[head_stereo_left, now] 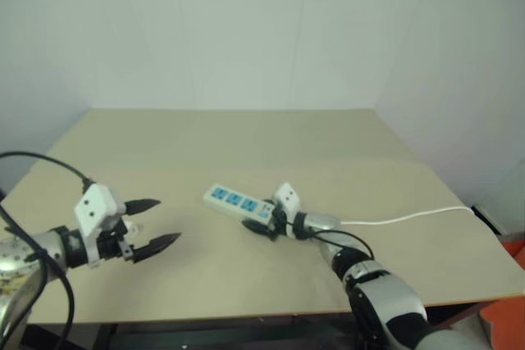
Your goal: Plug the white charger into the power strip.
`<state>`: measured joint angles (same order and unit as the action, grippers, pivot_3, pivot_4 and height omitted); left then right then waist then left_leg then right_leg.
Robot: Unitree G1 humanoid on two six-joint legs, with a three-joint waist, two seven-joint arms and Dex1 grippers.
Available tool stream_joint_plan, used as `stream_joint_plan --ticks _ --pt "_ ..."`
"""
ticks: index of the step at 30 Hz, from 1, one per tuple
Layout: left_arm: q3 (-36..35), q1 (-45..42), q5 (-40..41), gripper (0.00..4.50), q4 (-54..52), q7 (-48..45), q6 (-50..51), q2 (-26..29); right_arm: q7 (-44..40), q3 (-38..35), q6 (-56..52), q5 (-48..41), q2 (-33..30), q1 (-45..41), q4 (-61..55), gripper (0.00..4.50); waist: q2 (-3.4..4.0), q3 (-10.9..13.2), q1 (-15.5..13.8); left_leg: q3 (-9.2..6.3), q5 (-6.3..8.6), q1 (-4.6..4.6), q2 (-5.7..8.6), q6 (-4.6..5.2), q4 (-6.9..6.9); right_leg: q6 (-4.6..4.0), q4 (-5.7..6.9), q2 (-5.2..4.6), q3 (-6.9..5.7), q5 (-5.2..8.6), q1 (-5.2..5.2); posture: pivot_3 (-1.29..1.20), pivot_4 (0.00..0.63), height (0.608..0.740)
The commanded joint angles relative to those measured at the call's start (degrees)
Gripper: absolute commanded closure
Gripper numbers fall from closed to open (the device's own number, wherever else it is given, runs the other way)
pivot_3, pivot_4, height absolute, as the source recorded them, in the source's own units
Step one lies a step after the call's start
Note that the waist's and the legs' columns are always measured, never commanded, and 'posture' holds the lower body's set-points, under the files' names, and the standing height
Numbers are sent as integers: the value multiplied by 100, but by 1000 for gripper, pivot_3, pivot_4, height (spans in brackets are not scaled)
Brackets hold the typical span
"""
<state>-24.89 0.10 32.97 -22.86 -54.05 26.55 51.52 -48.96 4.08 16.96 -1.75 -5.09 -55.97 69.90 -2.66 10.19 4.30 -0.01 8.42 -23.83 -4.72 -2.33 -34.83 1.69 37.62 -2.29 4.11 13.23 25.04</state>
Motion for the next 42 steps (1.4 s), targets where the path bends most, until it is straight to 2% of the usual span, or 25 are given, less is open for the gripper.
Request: stream_joint_plan --ticks 1,5,10,20,27,33,39,42 --pt "-204 14 85 0 -165 -15 -64 30 8 60 26 203 55 8 162 32 0 0 -2 0 0 1 0 0 0 0 0 0 0 0 0 0 150 740" --pt "-242 53 90 0 -172 -36 -72 39 43 52 20 308 44 71 227 32 -1 -1 -6 0 0 3 0 0 0 -1 0 0 0 1 -3 0 150 740" --pt "-276 54 76 0 -139 -77 -88 57 -78 17 -4 329 51 104 229 1066 -2 -2 -3 0 0 8 0 0 0 -11 0 0 0 6 -8 0 150 740" --pt "-122 -153 26 0 22 -171 -160 59 -223 -45 112 305 -22 181 95 1066 -3 -2 -6 0 0 9 0 0 0 -13 -1 0 -1 8 -10 0 150 740" --pt "-19 -382 15 0 261 -564 -302 207 -1808 69 430 -44 -10 482 -868 1066 -2 -2 5 0 0 8 -1 0 1 2 -1 2 0 -1 -9 0 150 740" --pt "253 -874 -129 0 754 -1065 -519 582 -2672 402 606 -105 -62 1017 -1662 1066 -1 -1 24 -1 0 8 -6 0 2 1 6 11 -1 0 -3 0 150 740" --pt "722 -1499 -400 0 1409 -1663 -798 987 -2528 591 770 105 3 1087 -1390 1066 -1 -1 77 -1 0 9 -7 0 4 -1 6 12 -1 1 -3 0 150 740" --pt "1422 -2081 -1247 0 2240 -2300 -1459 1659 -2411 623 798 170 38 1040 -1212 1066 -7 -4 122 -3 0 11 -8 0 4 -2 7 15 -3 2 -4 0 150 740"
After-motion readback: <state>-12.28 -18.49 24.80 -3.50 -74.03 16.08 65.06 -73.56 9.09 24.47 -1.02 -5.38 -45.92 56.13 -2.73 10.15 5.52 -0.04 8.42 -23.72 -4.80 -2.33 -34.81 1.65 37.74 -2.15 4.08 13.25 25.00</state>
